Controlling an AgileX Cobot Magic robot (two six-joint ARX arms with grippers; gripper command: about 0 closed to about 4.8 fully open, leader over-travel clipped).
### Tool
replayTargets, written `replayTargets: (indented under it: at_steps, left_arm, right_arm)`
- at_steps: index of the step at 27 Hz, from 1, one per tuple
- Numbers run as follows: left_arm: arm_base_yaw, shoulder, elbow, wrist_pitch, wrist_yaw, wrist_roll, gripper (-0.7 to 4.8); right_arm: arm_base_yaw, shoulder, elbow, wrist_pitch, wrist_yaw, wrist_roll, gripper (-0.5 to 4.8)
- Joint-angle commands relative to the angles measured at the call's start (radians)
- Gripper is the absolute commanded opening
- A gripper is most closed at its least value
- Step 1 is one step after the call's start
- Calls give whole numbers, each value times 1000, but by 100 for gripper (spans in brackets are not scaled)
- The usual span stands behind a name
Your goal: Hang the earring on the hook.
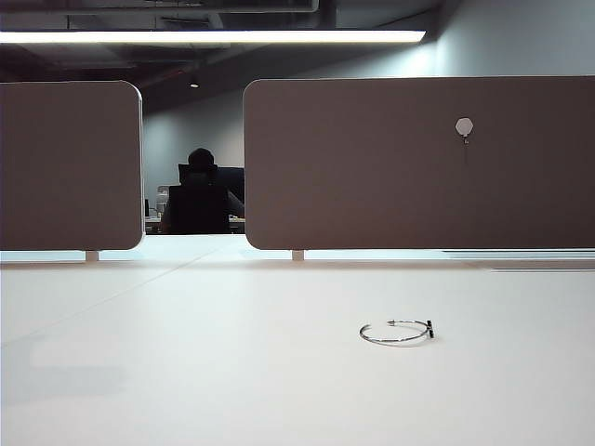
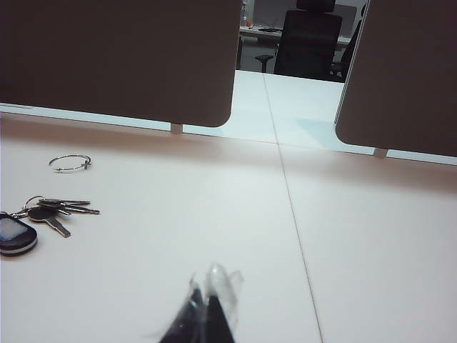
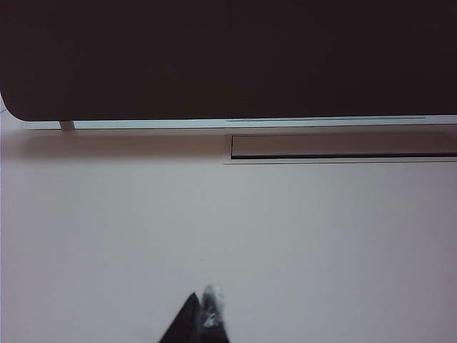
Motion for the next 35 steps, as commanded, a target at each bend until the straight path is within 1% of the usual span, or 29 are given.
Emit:
replayTargets:
  at_steps: [1,5,8,10,11,12,13,14,16,17,18,21,25,28,29,31,33,34,35]
  left_arm:
    - [1,0,2,8,-13,-3,-5]
    - [1,0,2,8,-54,-2,-5]
    - [1,0,2,8,-50,-3,-5]
    - [1,0,3,9,-26,-9,-5]
    - [1,0,5,6,-9,-21,-4]
    - [1,0,8,2,10,-43,17]
    - [1,0,15,-10,24,-58,76]
    - [1,0,23,-19,35,-75,205]
    - [1,0,41,-44,57,-101,465]
    - [1,0,56,-65,73,-116,479]
    - [1,1,71,-81,93,-122,479]
    - [0,1,127,-121,183,-173,479]
    - [-15,10,183,-120,289,-266,479]
    - [-48,34,230,-119,334,-334,479]
    - [-61,45,247,-119,343,-344,479]
    - [-104,88,300,-119,359,-343,479]
    - [-166,162,358,-119,359,-292,479]
    - [-206,218,387,-120,359,-245,479]
    - [-231,255,401,-120,359,-224,479]
  right_arm:
    - [1,0,-3,14,5,3,-1]
    - [-1,0,-3,16,35,3,-1]
    - [-1,0,-3,16,31,3,-1]
    - [1,0,-2,17,10,3,-1]
    - [1,0,2,19,-18,5,-1]
    - [1,0,10,18,-42,13,4]
    - [1,0,20,18,-57,36,38]
    - [1,0,38,16,-63,71,133]
    - [1,0,77,10,-61,124,342]
    - [1,0,106,5,-59,148,436]
    - [1,0,132,0,-64,154,473]
    - [1,13,237,-48,-173,154,479]
    - [1,81,356,-145,-248,150,479]
    - [1,148,396,-139,-346,145,479]
    - [1,168,401,-127,-372,153,479]
    - [1,220,412,-114,-408,203,479]
    - [2,286,417,-117,-489,213,479]
    - [3,322,417,-117,-530,213,479]
    - [11,351,417,-117,-550,213,479]
